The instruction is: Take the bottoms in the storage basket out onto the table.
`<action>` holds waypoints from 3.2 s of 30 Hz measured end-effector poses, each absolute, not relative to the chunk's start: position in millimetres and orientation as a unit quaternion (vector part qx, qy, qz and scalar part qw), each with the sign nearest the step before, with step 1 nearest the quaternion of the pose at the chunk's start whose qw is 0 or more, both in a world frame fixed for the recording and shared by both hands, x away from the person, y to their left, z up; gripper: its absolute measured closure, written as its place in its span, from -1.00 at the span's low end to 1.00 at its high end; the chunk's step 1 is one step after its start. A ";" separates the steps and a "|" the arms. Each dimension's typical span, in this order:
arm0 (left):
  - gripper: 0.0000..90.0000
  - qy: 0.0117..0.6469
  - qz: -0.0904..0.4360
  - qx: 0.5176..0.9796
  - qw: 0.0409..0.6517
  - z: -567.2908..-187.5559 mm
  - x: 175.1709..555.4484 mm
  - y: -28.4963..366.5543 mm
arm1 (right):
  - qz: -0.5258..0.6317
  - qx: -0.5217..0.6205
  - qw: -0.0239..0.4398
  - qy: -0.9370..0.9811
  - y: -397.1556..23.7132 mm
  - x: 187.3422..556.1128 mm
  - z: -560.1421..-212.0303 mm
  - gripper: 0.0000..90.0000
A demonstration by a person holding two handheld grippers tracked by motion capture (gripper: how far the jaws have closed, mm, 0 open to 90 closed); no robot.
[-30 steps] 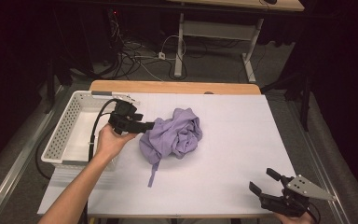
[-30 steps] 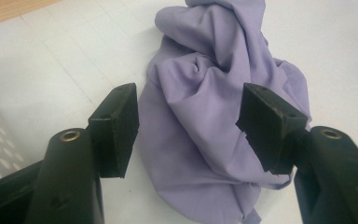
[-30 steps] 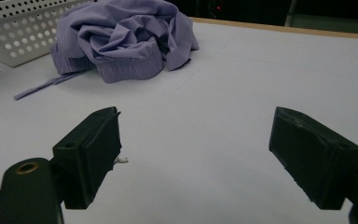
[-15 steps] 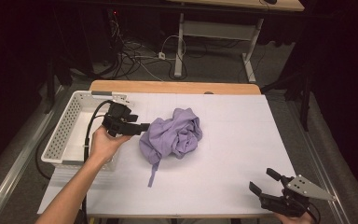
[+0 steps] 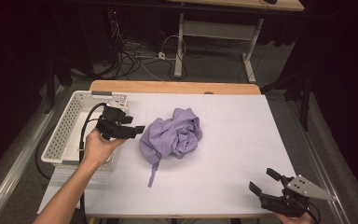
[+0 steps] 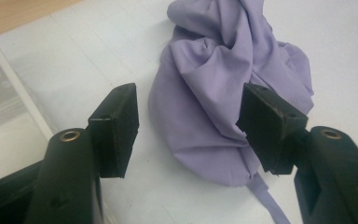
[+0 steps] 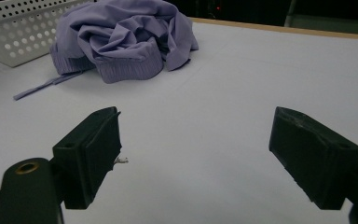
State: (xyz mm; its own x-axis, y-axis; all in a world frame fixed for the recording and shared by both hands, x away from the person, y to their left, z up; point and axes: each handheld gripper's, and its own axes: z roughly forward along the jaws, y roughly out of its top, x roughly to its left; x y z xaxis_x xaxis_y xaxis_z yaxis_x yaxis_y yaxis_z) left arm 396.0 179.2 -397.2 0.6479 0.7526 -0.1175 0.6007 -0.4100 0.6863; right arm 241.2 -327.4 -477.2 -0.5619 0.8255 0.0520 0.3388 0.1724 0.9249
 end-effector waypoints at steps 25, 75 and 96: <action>-0.21 0.411 0.113 0.823 0.377 -398.1 372.6 205.9 | 0.503 0.402 0.242 0.726 -327.5 241.3 -477.2 -0.61; -0.25 0.443 0.147 0.772 0.431 -406.4 334.4 263.1 | 0.506 0.394 0.236 0.730 -325.2 248.1 -477.2 -0.61; -0.25 0.464 0.164 0.740 0.458 -419.5 310.4 297.6 | 0.505 0.395 0.237 0.730 -324.2 248.9 -477.1 -0.62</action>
State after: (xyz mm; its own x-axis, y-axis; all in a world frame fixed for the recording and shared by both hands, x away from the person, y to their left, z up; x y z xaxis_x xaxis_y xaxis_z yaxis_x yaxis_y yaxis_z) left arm 310.4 297.6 -419.5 0.5153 0.8375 -0.1817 0.5368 -0.1502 0.8302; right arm 248.9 -324.2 -477.1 -0.5751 0.8164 0.0522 0.3370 0.1783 0.9245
